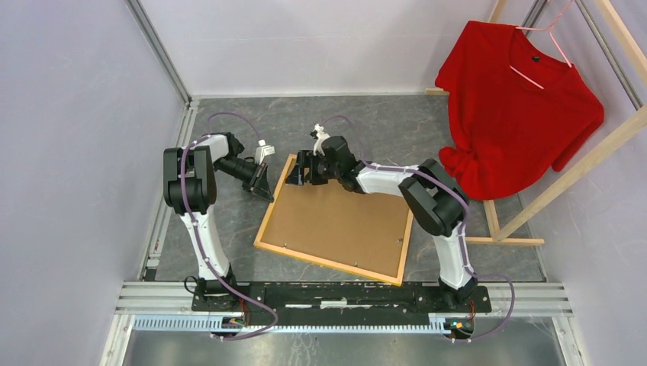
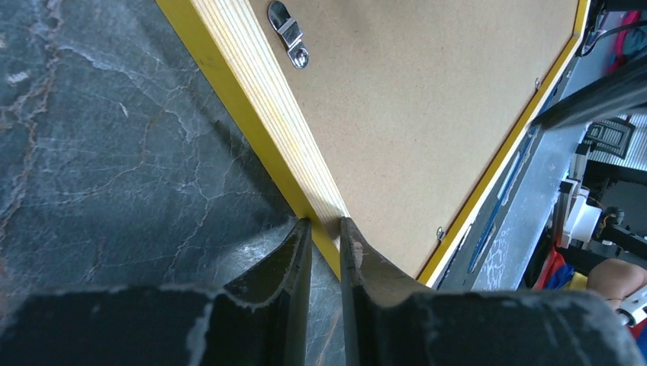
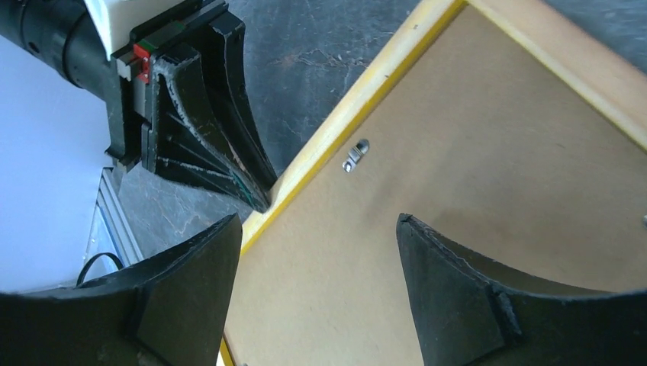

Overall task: Put the photo into the frame
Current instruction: Install the photo frame at the center of the board.

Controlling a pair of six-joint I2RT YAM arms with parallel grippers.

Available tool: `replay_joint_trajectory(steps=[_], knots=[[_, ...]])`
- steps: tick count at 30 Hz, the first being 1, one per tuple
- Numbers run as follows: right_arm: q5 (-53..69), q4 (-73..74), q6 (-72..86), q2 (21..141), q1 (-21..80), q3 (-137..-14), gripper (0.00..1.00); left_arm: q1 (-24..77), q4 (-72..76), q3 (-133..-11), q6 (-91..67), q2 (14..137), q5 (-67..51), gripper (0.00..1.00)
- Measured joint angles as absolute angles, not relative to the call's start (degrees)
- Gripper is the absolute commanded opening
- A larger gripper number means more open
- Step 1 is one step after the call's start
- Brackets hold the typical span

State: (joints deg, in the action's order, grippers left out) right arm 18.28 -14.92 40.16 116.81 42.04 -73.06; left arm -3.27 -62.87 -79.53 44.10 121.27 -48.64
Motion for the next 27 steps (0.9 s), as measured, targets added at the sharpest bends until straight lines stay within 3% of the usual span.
replay_joint_trajectory(steps=[9,27], knots=[[20.56,-15.99,42.74,124.95,44.23,-79.35,0.79,-3.46,-62.7,-79.22,44.07,121.34,-49.28,0.23],[21.5,-18.85,45.3,129.03,44.25,-83.53,0.77,-3.68,-62.52,-78.89,44.07,121.34,-49.84,0.22]])
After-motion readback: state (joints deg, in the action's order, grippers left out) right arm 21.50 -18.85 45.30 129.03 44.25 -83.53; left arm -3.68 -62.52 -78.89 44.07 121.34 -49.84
